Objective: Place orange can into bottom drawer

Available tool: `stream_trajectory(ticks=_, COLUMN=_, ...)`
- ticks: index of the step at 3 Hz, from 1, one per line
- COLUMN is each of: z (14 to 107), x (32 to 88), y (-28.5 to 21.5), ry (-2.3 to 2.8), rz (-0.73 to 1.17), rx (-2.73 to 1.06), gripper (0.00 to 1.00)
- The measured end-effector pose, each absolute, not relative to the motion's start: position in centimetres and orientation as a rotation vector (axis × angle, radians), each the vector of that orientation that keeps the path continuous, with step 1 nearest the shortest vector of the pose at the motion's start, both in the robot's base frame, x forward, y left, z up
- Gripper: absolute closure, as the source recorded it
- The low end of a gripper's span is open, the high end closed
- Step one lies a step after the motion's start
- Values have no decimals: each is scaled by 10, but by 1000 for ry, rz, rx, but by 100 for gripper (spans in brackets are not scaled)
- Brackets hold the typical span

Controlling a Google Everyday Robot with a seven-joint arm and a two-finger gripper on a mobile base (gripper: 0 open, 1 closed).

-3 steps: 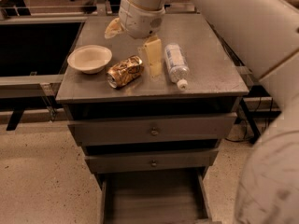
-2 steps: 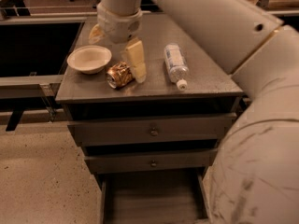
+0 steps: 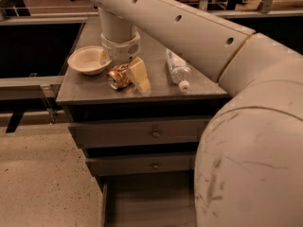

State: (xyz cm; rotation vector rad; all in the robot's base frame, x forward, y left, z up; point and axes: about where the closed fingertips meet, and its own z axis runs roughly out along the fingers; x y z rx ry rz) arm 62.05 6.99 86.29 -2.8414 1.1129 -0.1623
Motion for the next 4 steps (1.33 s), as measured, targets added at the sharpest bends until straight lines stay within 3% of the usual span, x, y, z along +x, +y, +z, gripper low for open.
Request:
stream_trajectory(ticks=1, z=844, x=630, y=61, ry=1165, rz=-111, rx=-2848, gripper=0)
stream_trajectory(ticks=2, z=833, x=637, y=57, ry=1208, rz=-73, rx=-2846, gripper=19)
stream_trajectory(ticks=4, z=841, x=628, y=61, ry=1131, rz=199, rx=-2719, gripper=64)
